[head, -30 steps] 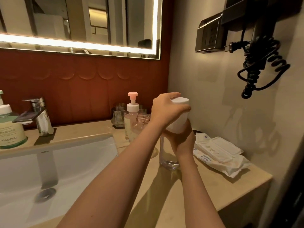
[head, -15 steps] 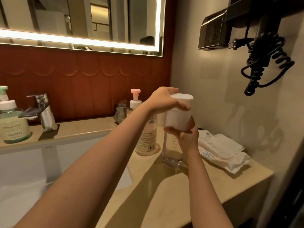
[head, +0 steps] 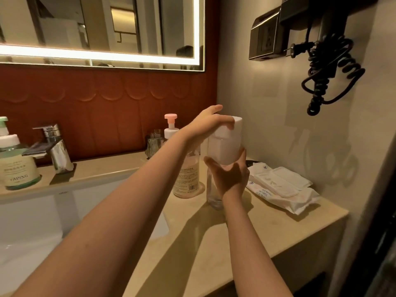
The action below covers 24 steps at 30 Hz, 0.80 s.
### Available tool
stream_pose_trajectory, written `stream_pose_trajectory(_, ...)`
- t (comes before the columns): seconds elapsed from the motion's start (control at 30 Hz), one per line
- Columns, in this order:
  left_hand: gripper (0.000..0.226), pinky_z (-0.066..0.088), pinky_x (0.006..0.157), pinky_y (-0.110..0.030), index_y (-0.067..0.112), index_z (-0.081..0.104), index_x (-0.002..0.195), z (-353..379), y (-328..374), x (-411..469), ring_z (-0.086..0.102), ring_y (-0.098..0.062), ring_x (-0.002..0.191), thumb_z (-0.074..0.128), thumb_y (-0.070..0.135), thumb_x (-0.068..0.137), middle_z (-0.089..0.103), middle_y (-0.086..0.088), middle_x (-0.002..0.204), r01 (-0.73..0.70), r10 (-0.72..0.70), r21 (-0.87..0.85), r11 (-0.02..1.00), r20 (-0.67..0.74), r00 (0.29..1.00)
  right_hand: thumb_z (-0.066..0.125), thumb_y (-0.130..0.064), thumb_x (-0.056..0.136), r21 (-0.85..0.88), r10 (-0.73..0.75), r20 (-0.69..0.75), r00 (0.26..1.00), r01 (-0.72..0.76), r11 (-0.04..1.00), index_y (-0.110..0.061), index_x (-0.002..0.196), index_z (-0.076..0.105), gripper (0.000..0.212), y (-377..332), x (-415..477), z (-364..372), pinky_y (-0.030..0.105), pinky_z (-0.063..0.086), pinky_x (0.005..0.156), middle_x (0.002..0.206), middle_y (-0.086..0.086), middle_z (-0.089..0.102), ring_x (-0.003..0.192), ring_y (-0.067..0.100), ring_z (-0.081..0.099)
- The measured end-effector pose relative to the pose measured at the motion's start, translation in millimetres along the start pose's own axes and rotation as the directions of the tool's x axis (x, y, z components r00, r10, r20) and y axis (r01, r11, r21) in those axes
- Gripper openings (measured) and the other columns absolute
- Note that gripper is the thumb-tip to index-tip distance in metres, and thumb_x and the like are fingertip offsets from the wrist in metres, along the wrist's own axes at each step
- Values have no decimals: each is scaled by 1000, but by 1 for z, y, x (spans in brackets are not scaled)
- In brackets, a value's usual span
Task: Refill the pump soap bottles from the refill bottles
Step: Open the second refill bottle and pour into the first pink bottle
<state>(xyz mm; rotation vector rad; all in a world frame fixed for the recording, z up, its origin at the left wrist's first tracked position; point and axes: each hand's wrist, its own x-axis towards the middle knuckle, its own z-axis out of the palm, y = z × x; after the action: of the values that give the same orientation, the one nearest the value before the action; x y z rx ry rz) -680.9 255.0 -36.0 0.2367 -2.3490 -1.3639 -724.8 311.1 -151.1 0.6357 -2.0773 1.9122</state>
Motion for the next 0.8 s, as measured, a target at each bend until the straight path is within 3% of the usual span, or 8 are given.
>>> stream_pose_trajectory(0.17, 66, 36, 63, -11, 14, 36, 140, -3, -7, -1, 41, -14, 109, 62, 5, 80, 43, -7, 137, -42, 45, 96, 995, -27, 999, 74, -48, 63, 150, 28, -2, 1000, -27, 988, -14, 123, 44, 75, 5, -1, 0, 14, 43, 80, 100, -9, 53, 92, 11, 50)
stream_pose_trajectory(0.23, 70, 43, 71, -14, 11, 39, 137, -1, -9, 1, 46, -15, 107, 72, 18, 76, 47, -7, 132, -53, 67, 126, 991, -106, 992, 79, -29, 72, 199, 86, -11, 996, -82, 977, -15, 127, 43, 67, 7, -1, 0, 21, 47, 90, 102, -7, 53, 97, 13, 51)
stream_pose_trajectory(0.37, 92, 48, 93, -34, 18, 28, 142, 6, -12, 5, 44, -23, 117, 78, 38, 68, 38, -9, 139, -47, 72, 229, 972, -100, 992, 66, -60, 64, 34, 85, 20, 996, -85, 996, -14, 133, 38, 87, 4, 2, 2, 28, 40, 97, 116, 1, 53, 108, 18, 51)
stream_pose_trajectory(0.43, 85, 46, 75, -16, 18, 18, 145, 8, -9, 6, 42, -17, 112, 70, 21, 78, 34, -8, 143, -51, 57, 162, 985, -34, 998, 54, -65, 57, -31, 35, -16, 999, -36, 999, -14, 127, 41, 88, -1, 0, 1, 34, 44, 96, 114, 3, 58, 102, 22, 55)
stream_pose_trajectory(0.5, 80, 39, 62, -11, 16, 18, 146, 6, -8, 7, 40, -13, 107, 65, 12, 81, 33, -8, 144, -58, 62, 135, 989, -27, 998, 61, -63, 59, 12, 47, -7, 999, -47, 999, -14, 126, 42, 85, -1, -1, -1, 33, 44, 95, 113, 3, 59, 104, 25, 56)
stream_pose_trajectory(0.57, 82, 40, 66, -11, 14, 21, 146, 4, -11, 8, 40, -13, 107, 69, 16, 79, 34, -7, 145, -68, 79, 141, 988, -75, 994, 75, -51, 67, 92, 100, 22, 995, -102, 991, -15, 129, 41, 80, 2, -1, -1, 27, 38, 97, 115, 3, 56, 113, 25, 52)
stream_pose_trajectory(0.67, 87, 41, 85, -21, 13, 26, 144, 5, -14, 7, 43, -17, 116, 76, 28, 74, 38, -6, 143, -78, 110, 192, 978, -161, 981, 75, -46, 70, 7, 32, -22, 999, -32, 999, -12, 133, 39, 80, 4, -1, 2, 35, 36, 103, 124, 6, 56, 113, 26, 53)
stream_pose_trajectory(0.8, 82, 43, 85, -23, 14, 38, 135, 15, -17, 7, 44, -13, 106, 78, 40, 69, 46, -1, 129, -119, 177, 229, 966, -255, 951, 77, -45, 67, -13, -21, -93, 995, 19, 1000, -6, 131, 43, 82, 5, -5, 3, 38, 38, 99, 121, 10, 60, 108, 28, 56)
